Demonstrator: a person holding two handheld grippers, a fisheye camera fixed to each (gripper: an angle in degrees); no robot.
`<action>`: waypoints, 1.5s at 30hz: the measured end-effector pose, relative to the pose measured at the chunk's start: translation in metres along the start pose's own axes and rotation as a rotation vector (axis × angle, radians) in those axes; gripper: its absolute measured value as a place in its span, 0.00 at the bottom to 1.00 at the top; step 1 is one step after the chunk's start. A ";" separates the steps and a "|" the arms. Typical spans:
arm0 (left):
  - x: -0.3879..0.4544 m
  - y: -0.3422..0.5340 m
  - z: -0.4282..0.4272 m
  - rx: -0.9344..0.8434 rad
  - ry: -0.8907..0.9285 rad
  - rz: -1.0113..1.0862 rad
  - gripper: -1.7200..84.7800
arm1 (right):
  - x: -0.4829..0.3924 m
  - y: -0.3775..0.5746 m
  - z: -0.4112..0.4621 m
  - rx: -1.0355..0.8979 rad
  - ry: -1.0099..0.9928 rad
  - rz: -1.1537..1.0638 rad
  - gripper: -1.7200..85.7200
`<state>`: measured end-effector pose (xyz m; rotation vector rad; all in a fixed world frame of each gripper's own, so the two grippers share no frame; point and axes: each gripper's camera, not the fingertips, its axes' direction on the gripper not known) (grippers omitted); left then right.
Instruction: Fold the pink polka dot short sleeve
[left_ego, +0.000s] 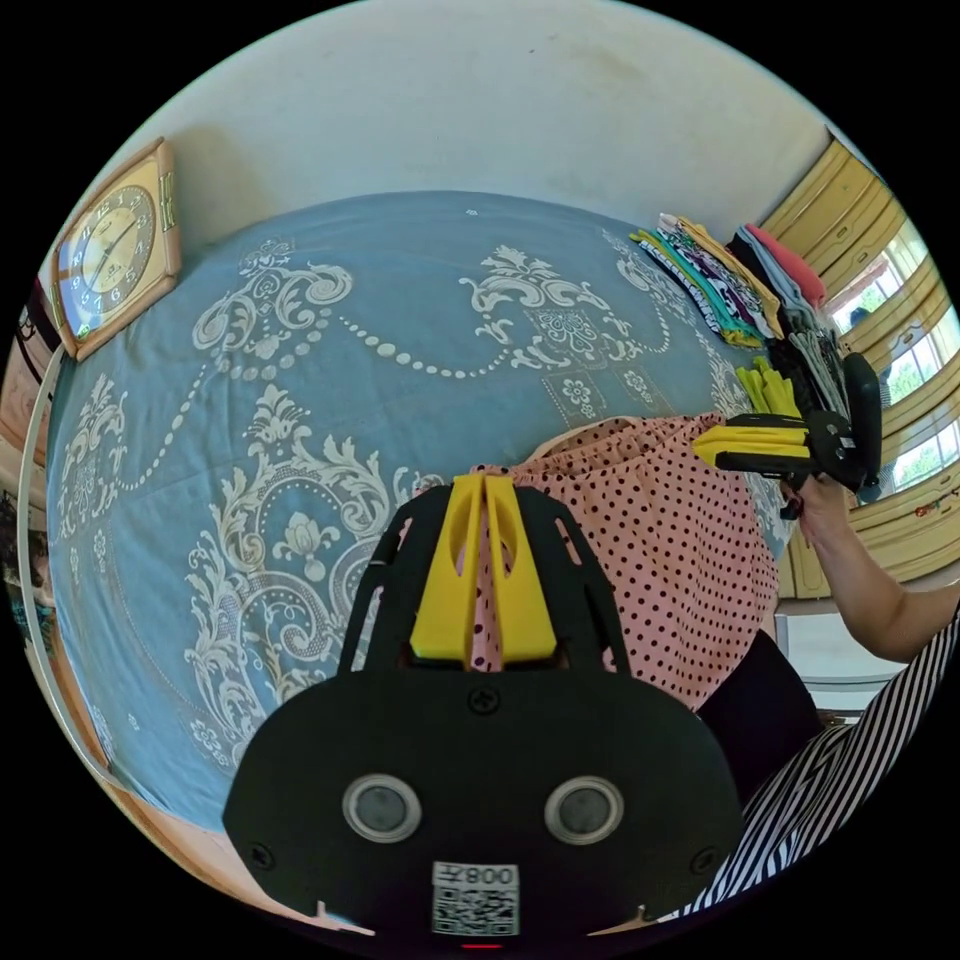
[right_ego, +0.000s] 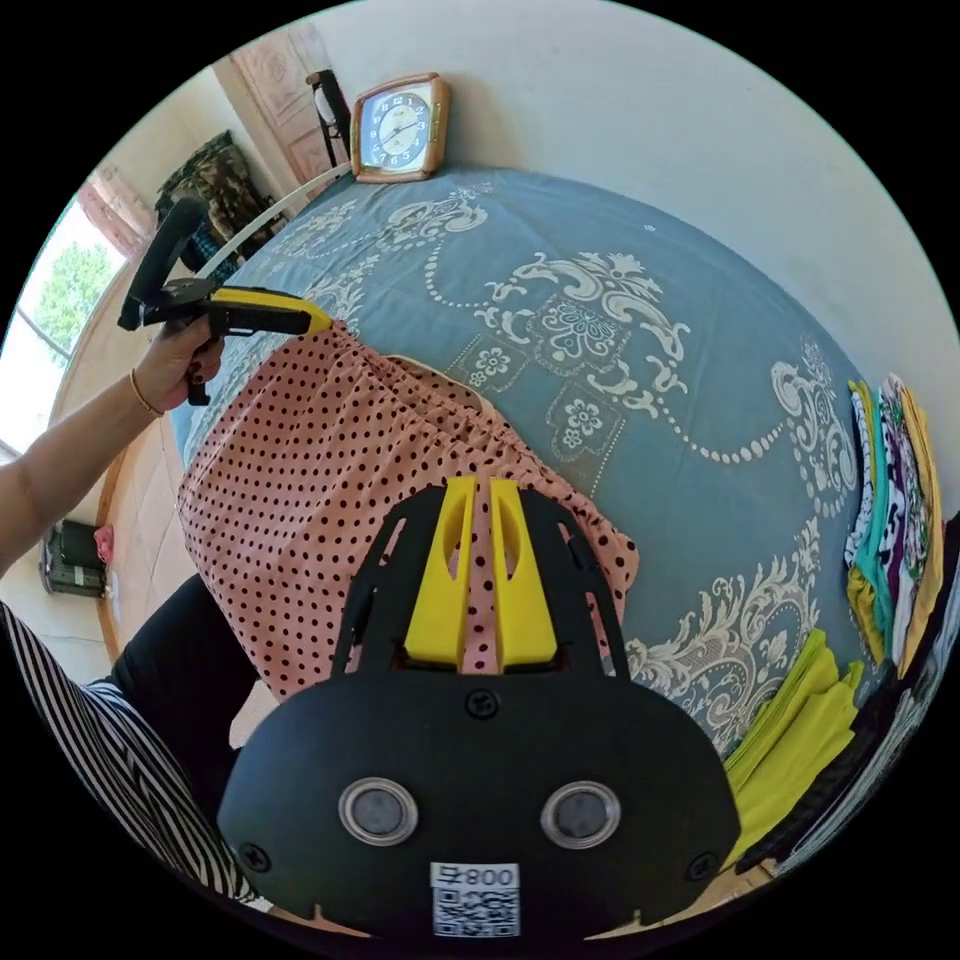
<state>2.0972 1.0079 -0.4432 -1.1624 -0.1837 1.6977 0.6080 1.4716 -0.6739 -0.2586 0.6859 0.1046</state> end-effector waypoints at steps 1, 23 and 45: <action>-0.002 0.000 0.001 0.003 0.008 -0.002 0.02 | -0.004 -0.003 0.005 -0.007 0.012 -0.020 0.06; -0.050 -0.007 0.000 0.085 0.045 -0.024 0.02 | -0.024 -0.023 0.013 0.068 0.069 -0.075 0.03; -0.058 0.034 0.045 0.094 -0.019 0.004 0.03 | 0.013 0.019 -0.015 0.034 -0.018 0.059 0.02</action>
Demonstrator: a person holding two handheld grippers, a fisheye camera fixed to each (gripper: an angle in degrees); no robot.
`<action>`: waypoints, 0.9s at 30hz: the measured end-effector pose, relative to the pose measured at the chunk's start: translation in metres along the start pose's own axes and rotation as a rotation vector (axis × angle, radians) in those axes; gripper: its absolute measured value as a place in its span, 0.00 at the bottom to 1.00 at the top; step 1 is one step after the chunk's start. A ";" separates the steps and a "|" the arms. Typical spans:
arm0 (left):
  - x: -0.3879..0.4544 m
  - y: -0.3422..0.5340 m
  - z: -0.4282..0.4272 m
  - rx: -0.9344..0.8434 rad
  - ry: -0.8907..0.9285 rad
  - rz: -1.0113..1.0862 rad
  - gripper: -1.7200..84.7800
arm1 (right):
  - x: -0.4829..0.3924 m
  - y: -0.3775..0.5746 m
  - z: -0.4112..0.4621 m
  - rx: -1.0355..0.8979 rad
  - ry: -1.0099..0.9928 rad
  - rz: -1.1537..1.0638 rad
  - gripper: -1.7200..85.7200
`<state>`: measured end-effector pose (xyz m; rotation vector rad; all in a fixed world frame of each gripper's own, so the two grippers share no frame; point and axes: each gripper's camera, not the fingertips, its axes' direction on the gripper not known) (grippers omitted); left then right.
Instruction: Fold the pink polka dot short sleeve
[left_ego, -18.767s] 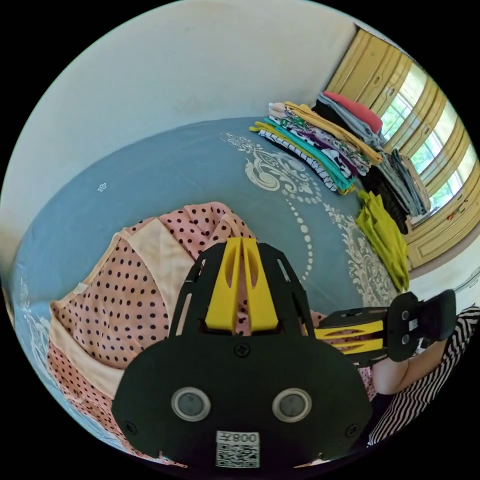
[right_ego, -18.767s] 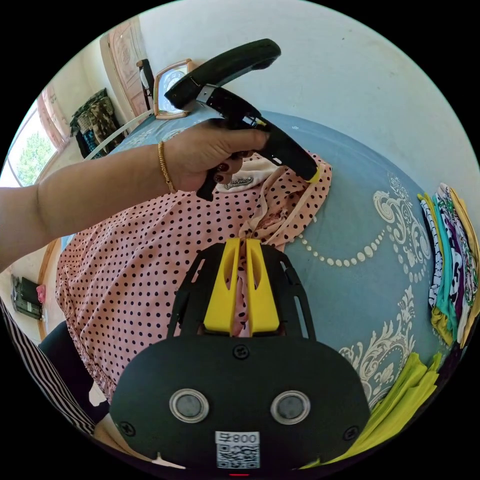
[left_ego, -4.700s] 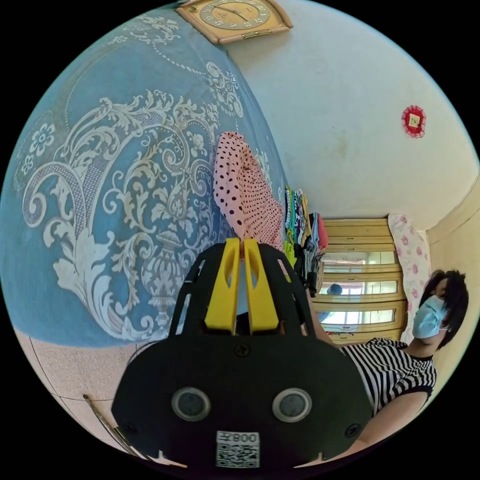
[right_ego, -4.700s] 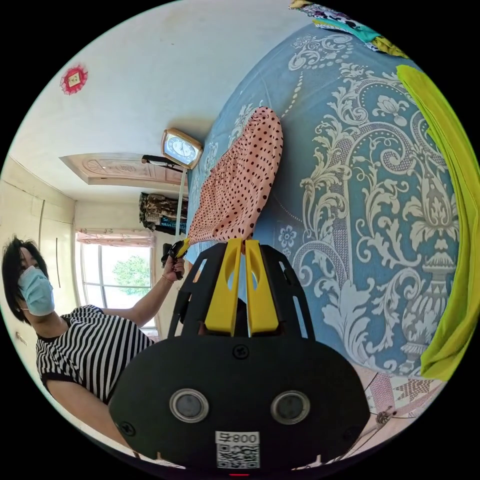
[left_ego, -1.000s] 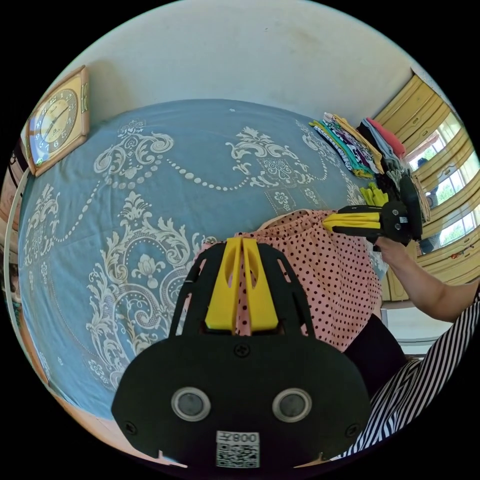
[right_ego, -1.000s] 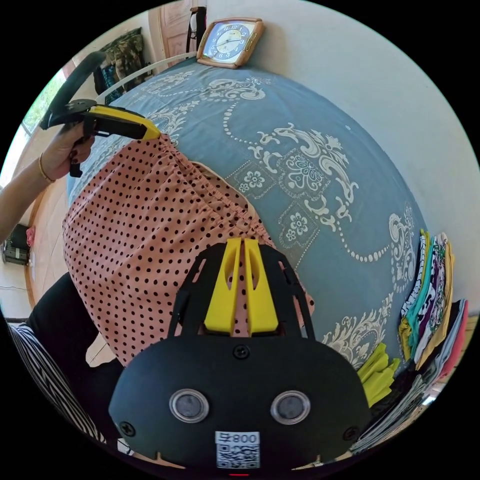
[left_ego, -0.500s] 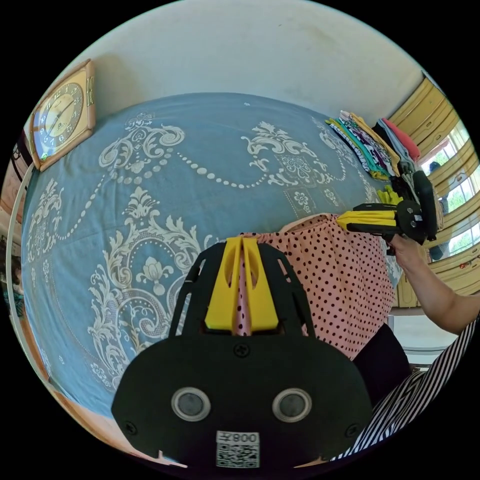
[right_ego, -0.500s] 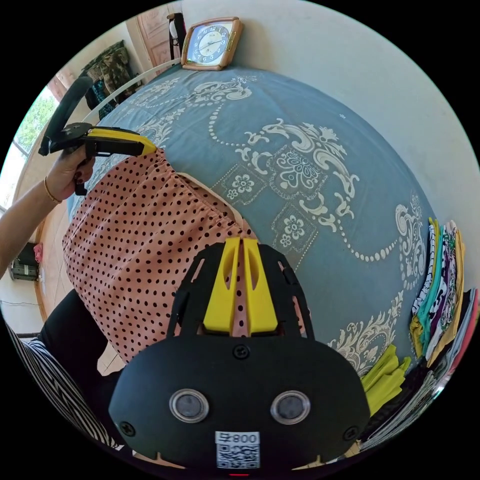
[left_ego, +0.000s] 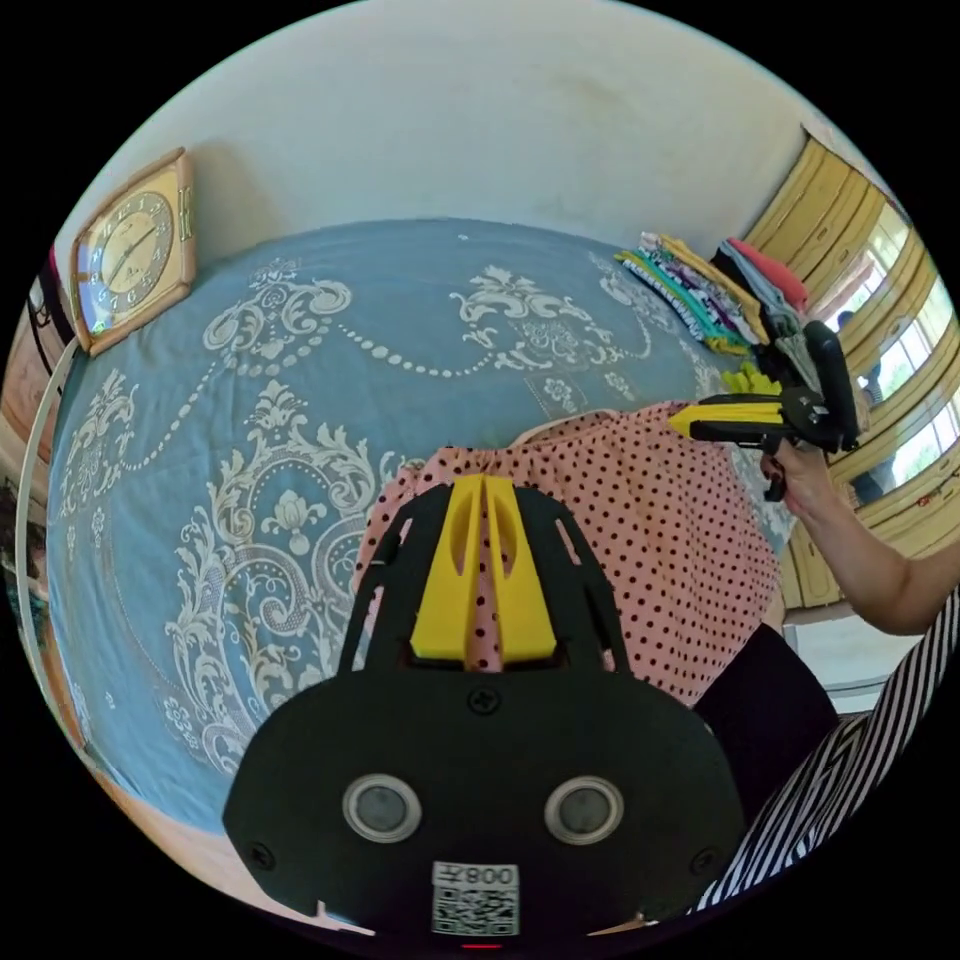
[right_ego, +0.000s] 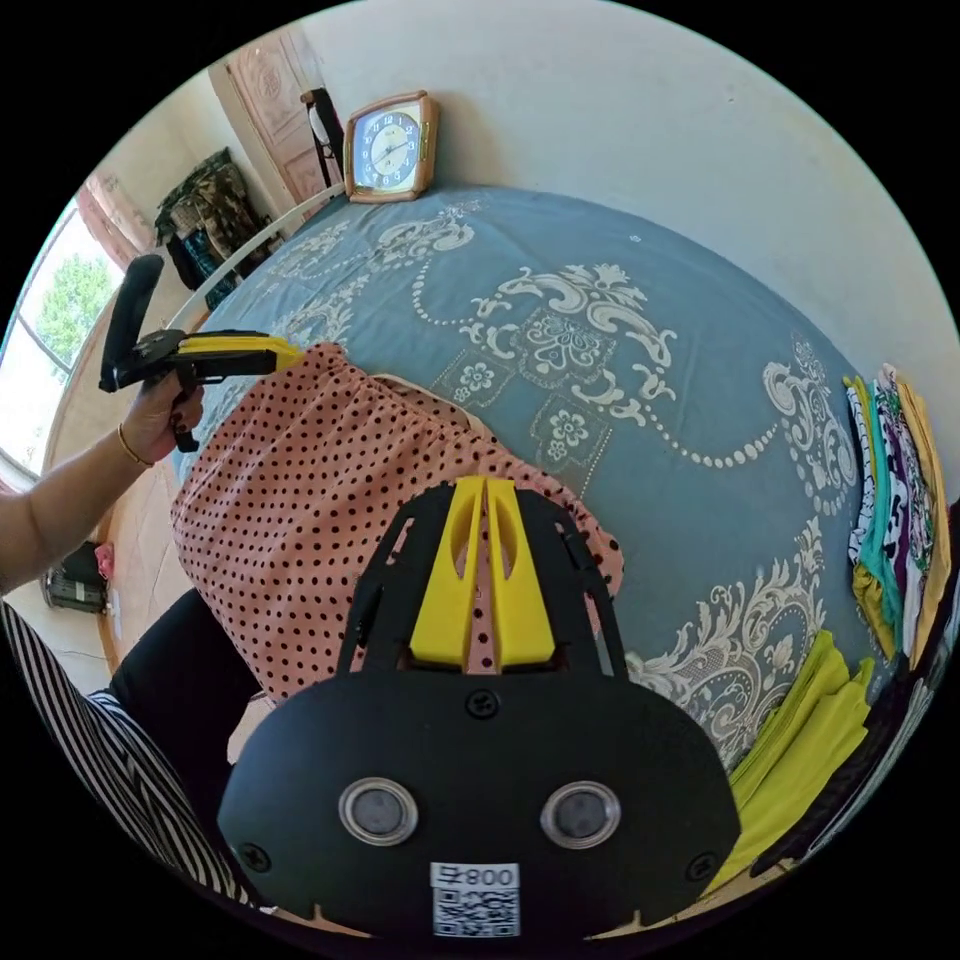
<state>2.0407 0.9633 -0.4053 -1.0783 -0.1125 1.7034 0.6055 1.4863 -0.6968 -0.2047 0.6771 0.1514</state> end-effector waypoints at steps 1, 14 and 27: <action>0.000 0.002 0.014 -0.045 -0.034 -0.002 0.03 | 0.003 0.000 0.005 -0.029 -0.004 0.006 0.02; -0.004 0.056 0.035 -0.053 0.080 -0.103 0.02 | 0.031 0.052 -0.084 0.038 -0.137 0.115 0.02; 0.018 0.088 0.073 -0.096 0.107 -0.184 0.02 | 0.023 0.146 -0.130 -0.127 -0.150 0.185 0.02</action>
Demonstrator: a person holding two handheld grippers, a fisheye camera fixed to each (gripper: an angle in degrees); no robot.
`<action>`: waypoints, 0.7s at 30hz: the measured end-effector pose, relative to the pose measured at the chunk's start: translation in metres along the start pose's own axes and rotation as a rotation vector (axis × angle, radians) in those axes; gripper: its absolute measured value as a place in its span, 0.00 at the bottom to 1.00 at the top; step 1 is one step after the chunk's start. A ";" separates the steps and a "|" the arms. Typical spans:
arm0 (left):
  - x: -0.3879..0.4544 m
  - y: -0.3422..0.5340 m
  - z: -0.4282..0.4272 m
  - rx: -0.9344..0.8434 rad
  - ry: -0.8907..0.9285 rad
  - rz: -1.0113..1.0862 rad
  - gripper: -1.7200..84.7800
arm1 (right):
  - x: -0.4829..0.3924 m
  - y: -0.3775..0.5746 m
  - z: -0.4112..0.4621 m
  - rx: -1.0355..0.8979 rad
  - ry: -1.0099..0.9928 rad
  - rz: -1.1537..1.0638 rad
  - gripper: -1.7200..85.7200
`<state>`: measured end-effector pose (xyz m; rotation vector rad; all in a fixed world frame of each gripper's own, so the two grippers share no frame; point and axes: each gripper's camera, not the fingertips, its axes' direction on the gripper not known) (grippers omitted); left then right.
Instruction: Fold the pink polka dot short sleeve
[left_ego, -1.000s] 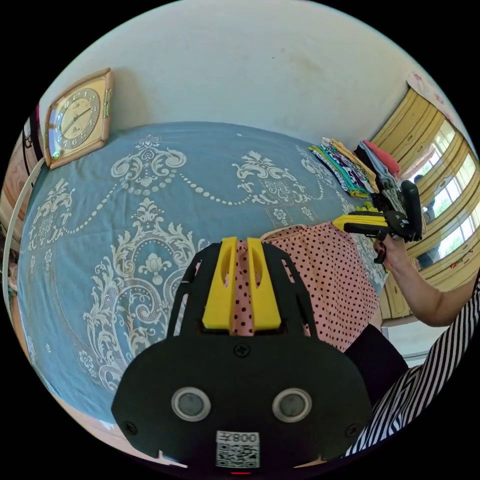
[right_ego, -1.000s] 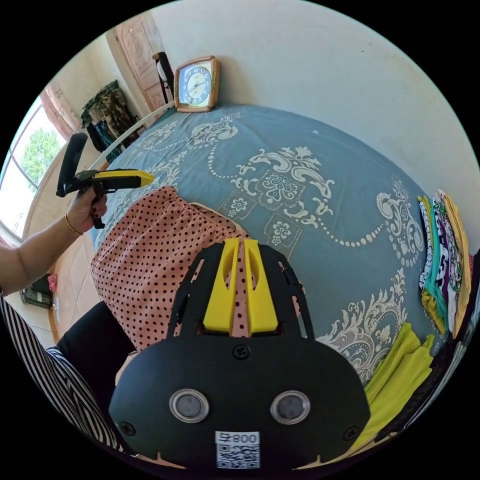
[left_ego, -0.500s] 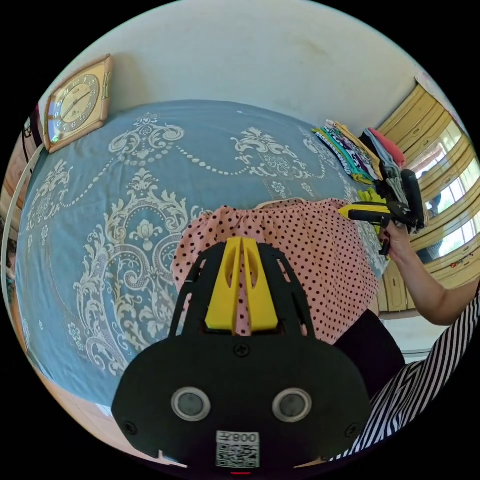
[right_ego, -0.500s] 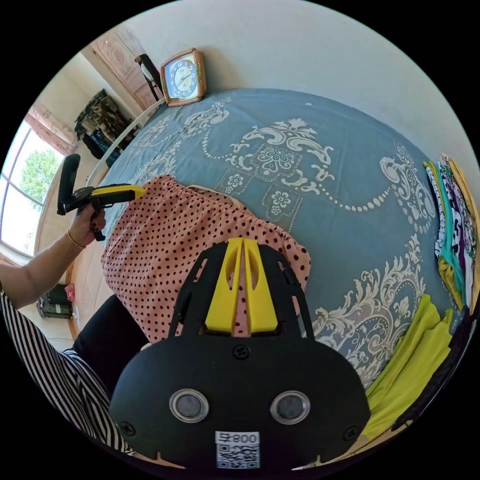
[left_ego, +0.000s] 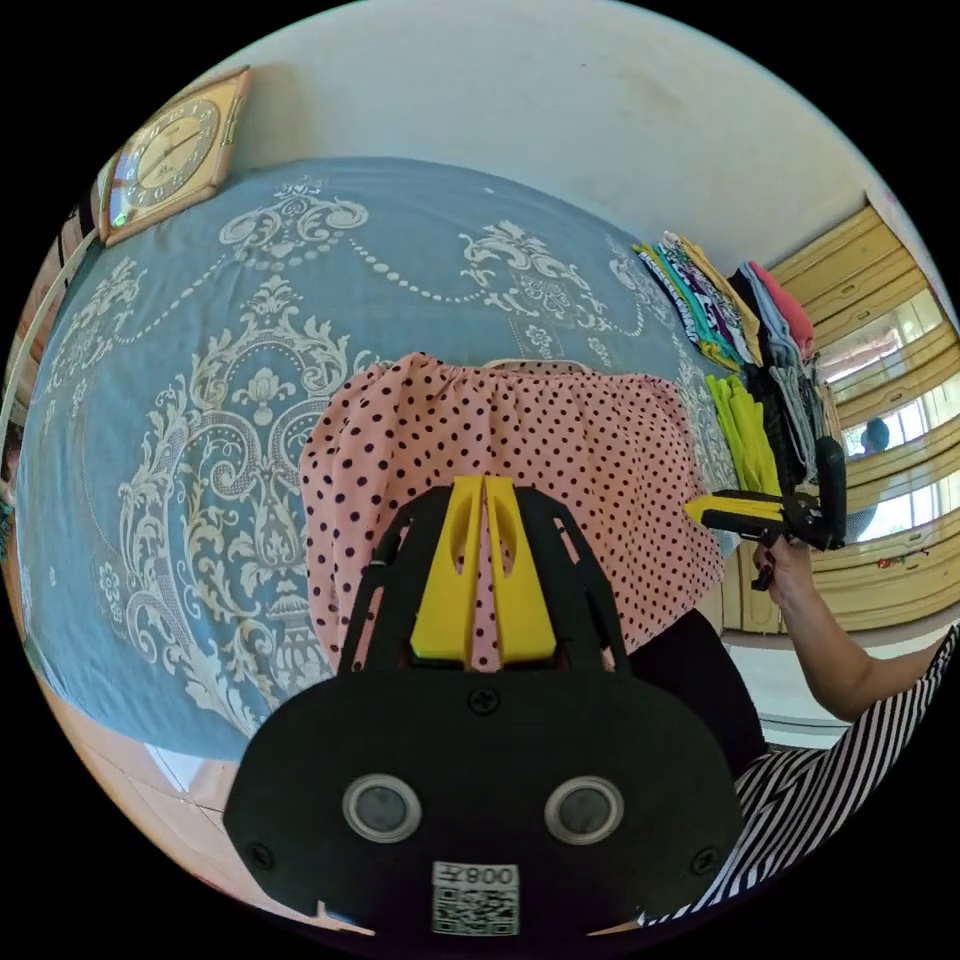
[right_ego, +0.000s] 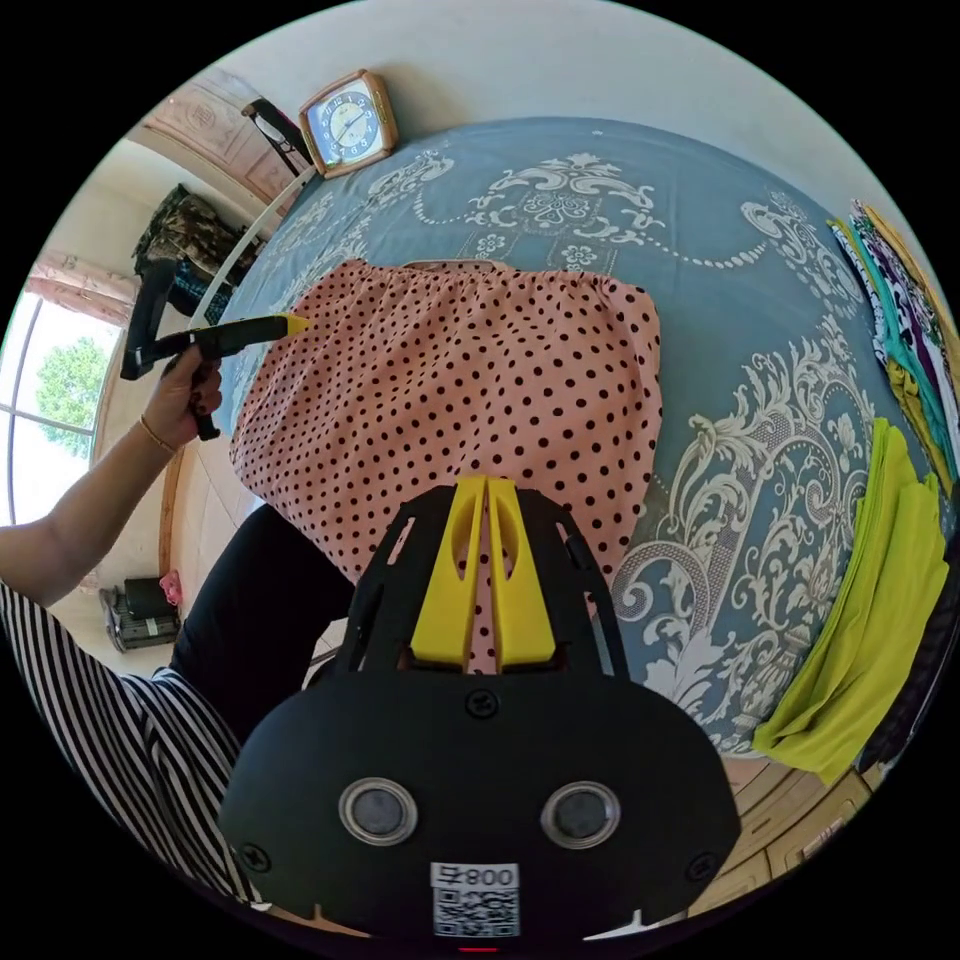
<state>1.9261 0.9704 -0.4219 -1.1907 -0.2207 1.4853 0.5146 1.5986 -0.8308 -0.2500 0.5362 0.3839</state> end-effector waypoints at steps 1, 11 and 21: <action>0.006 0.009 0.004 -0.003 0.004 0.008 0.02 | 0.001 0.001 0.000 -0.010 0.001 0.003 0.02; 0.034 0.047 0.089 -0.269 -0.130 0.054 0.02 | 0.016 0.015 -0.041 -0.102 0.076 -0.040 0.02; 0.080 0.110 0.083 -0.161 -0.021 0.139 0.03 | 0.106 0.122 -0.175 0.133 -0.161 0.222 0.06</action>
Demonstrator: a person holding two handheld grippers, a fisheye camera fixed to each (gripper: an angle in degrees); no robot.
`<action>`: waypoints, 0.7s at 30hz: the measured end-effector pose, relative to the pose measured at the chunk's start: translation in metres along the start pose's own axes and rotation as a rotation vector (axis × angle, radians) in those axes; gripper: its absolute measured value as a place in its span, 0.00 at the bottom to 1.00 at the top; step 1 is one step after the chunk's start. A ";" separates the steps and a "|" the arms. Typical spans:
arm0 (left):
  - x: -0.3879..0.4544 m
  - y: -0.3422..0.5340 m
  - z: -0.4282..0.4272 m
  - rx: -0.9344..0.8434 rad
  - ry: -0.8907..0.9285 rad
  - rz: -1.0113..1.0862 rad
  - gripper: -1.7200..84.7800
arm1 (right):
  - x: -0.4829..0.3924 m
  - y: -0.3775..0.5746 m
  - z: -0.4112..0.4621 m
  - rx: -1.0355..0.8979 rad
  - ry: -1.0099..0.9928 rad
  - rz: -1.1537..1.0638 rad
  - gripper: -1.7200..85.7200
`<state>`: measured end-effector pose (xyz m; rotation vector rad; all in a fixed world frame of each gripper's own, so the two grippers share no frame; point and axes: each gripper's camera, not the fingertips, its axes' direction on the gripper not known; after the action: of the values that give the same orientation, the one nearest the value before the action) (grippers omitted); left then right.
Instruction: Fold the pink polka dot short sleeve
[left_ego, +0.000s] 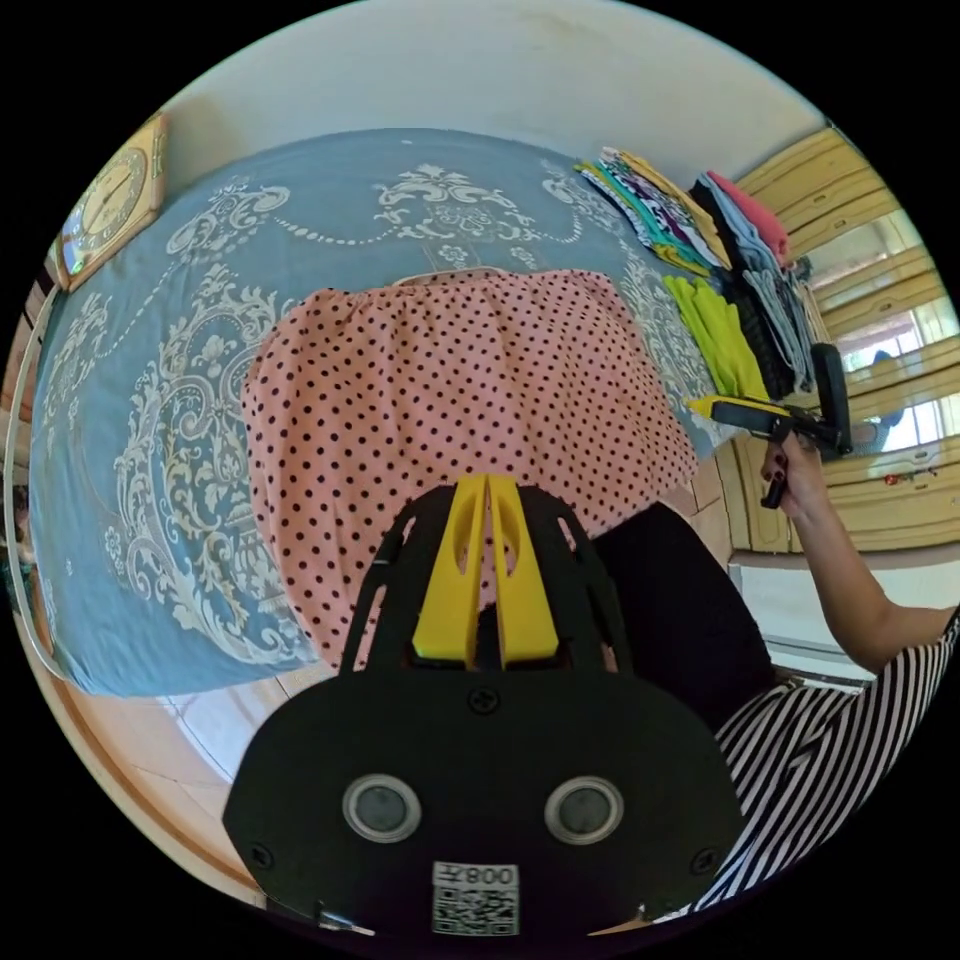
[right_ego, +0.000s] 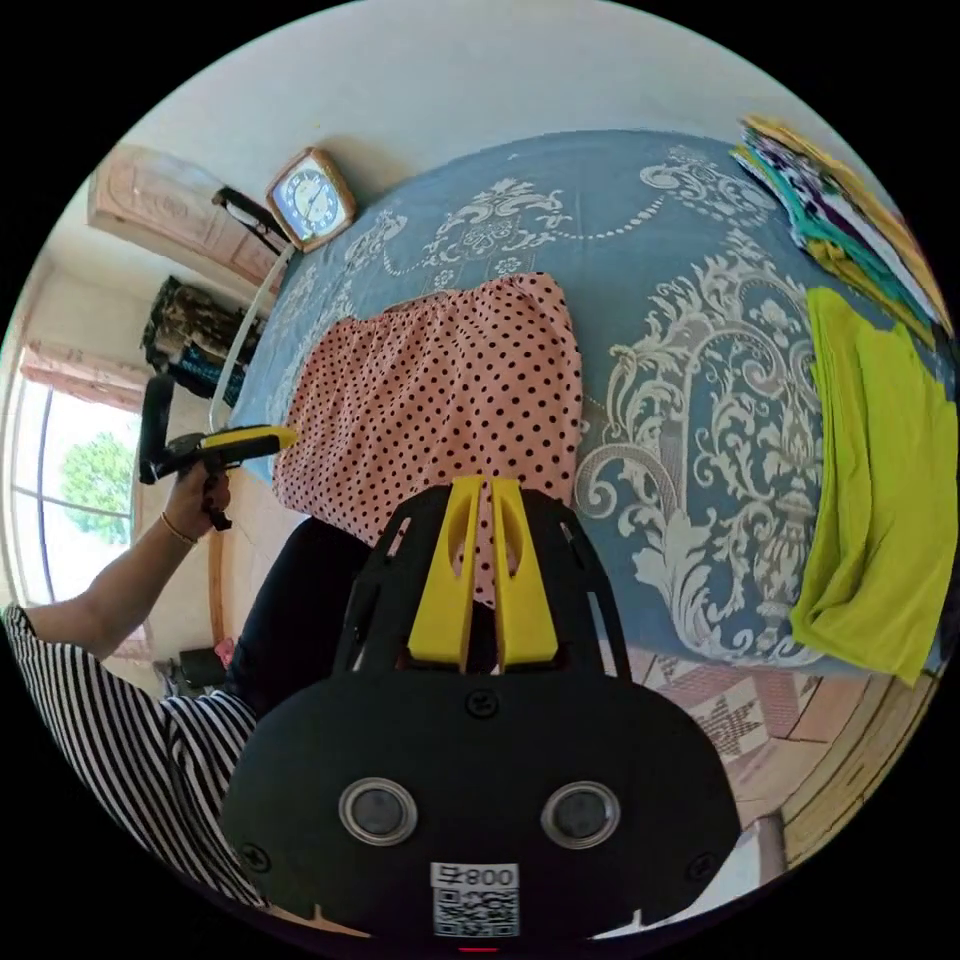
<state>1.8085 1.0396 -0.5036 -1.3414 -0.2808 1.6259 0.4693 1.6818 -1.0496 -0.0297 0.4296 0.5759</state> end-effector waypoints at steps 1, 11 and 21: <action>0.011 0.012 0.007 -0.010 0.011 0.025 0.03 | 0.010 0.009 -0.008 0.011 -0.032 0.029 0.06; 0.103 0.068 0.088 -0.123 0.120 0.196 0.03 | 0.128 0.112 -0.073 0.088 -0.405 0.371 0.12; 0.190 0.068 0.139 -0.138 0.069 0.417 0.05 | 0.168 0.105 -0.094 0.069 -0.579 0.443 0.07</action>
<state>1.6703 1.2064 -0.6180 -1.6378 -0.0731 1.9237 0.5031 1.8441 -1.1926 0.2998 -0.1169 0.9674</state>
